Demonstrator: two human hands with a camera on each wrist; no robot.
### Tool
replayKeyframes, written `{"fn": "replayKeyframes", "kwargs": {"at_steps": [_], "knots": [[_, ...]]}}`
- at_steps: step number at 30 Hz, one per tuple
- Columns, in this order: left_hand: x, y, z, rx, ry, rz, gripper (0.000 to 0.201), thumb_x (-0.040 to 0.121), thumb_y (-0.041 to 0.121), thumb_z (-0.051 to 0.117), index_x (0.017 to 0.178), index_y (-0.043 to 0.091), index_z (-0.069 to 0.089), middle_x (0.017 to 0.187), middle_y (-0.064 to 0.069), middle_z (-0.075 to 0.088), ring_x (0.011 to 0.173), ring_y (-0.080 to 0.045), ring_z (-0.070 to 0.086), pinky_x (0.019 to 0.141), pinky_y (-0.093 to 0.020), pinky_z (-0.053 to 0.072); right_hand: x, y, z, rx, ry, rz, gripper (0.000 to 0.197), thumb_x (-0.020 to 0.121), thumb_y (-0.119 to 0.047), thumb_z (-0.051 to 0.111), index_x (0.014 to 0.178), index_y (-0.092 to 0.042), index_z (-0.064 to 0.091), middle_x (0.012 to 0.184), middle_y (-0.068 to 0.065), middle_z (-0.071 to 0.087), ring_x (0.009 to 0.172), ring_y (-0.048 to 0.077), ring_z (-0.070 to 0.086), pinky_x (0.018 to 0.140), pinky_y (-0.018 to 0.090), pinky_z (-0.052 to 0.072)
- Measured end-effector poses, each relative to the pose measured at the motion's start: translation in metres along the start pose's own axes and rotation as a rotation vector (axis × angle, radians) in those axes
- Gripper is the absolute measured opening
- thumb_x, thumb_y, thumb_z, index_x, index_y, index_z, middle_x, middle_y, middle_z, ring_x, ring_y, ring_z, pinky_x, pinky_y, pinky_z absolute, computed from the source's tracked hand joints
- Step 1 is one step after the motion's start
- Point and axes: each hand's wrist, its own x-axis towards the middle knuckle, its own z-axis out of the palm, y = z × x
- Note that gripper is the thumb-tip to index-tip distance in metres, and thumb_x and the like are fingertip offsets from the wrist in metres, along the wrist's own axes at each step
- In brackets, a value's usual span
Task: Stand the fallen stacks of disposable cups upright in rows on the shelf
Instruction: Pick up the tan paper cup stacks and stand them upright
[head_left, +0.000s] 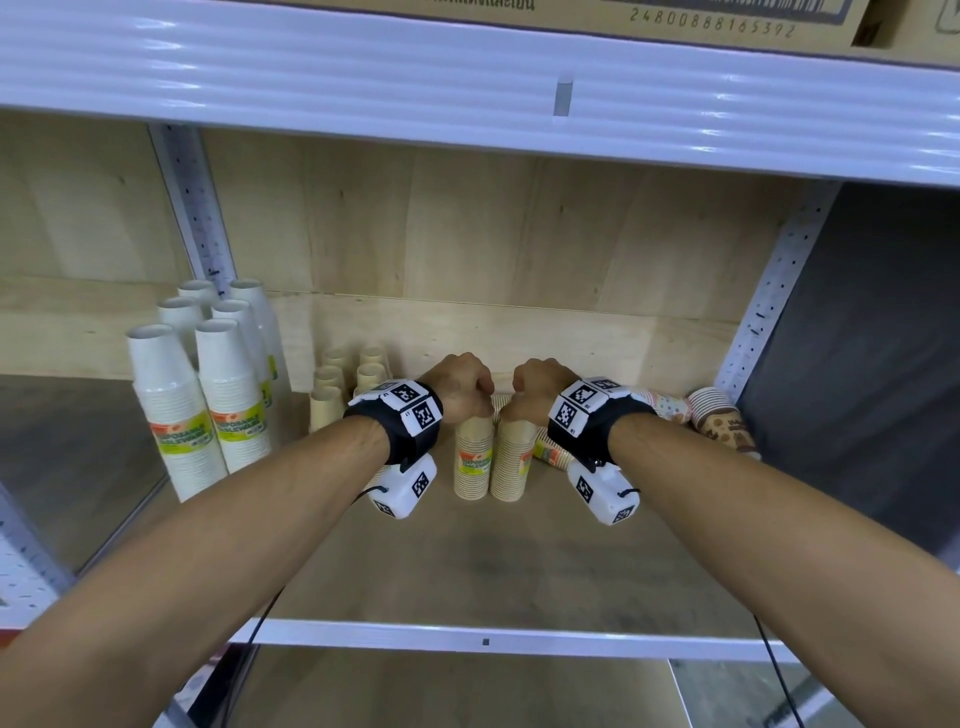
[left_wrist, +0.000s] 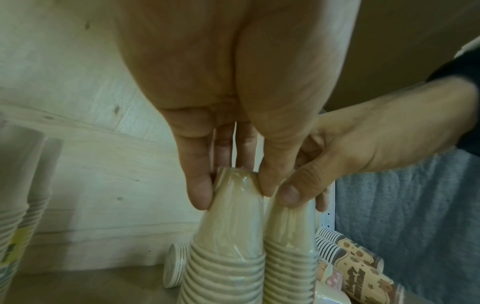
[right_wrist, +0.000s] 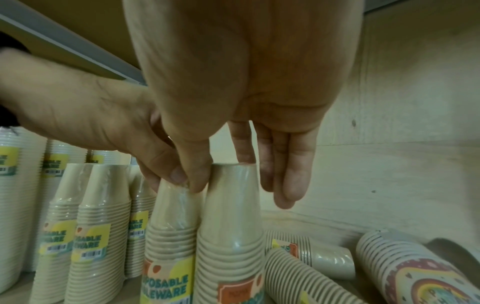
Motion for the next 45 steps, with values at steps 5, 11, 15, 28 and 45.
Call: {"fn": "replayKeyframes", "kwargs": {"at_steps": [5, 11, 15, 28, 45], "knots": [[0.002, -0.001, 0.0, -0.018, -0.019, 0.009, 0.034, 0.083, 0.018, 0.07, 0.117, 0.011, 0.07, 0.114, -0.005, 0.069, 0.096, -0.016, 0.061, 0.076, -0.024, 0.045, -0.007, 0.005, -0.01, -0.037, -0.065, -0.095, 0.053, 0.083, -0.022, 0.071, 0.132, -0.013, 0.053, 0.131, 0.005, 0.053, 0.115, 0.024, 0.055, 0.074, 0.023, 0.04], [0.002, -0.001, 0.001, -0.011, -0.014, 0.004, 0.033, 0.083, 0.019, 0.07, 0.115, 0.013, 0.071, 0.11, -0.005, 0.07, 0.097, -0.019, 0.064, 0.079, -0.027, 0.05, -0.005, 0.005, -0.007, -0.013, -0.046, -0.047, 0.028, 0.079, -0.026, 0.074, 0.085, 0.0, 0.064, 0.079, 0.012, 0.06, 0.067, 0.022, 0.059, 0.045, 0.023, 0.03], [0.002, -0.002, 0.001, -0.016, -0.008, 0.009, 0.031, 0.084, 0.019, 0.069, 0.114, 0.014, 0.071, 0.11, -0.004, 0.069, 0.096, -0.019, 0.063, 0.077, -0.026, 0.048, -0.004, 0.006, -0.004, -0.018, 0.001, 0.01, 0.032, 0.08, -0.032, 0.072, 0.077, -0.005, 0.056, 0.072, 0.001, 0.048, 0.059, 0.013, 0.045, 0.045, 0.023, 0.027], [0.003, -0.001, 0.001, 0.024, -0.015, 0.003, 0.033, 0.084, 0.017, 0.07, 0.116, 0.013, 0.069, 0.115, -0.007, 0.067, 0.102, -0.022, 0.063, 0.085, -0.029, 0.052, -0.014, 0.002, -0.012, -0.025, -0.053, -0.078, 0.041, 0.083, -0.023, 0.07, 0.118, -0.002, 0.065, 0.123, 0.017, 0.062, 0.11, 0.029, 0.061, 0.088, 0.036, 0.051], [-0.036, -0.012, -0.053, 0.093, -0.169, -0.167, 0.029, 0.081, 0.012, 0.074, 0.11, 0.014, 0.071, 0.104, -0.005, 0.069, 0.082, -0.022, 0.067, 0.064, -0.027, 0.055, -0.008, -0.043, -0.016, 0.003, -0.184, -0.129, 0.034, 0.069, -0.032, 0.082, 0.091, -0.008, 0.071, 0.075, 0.004, 0.068, 0.063, 0.016, 0.062, 0.053, 0.021, 0.046]]}}
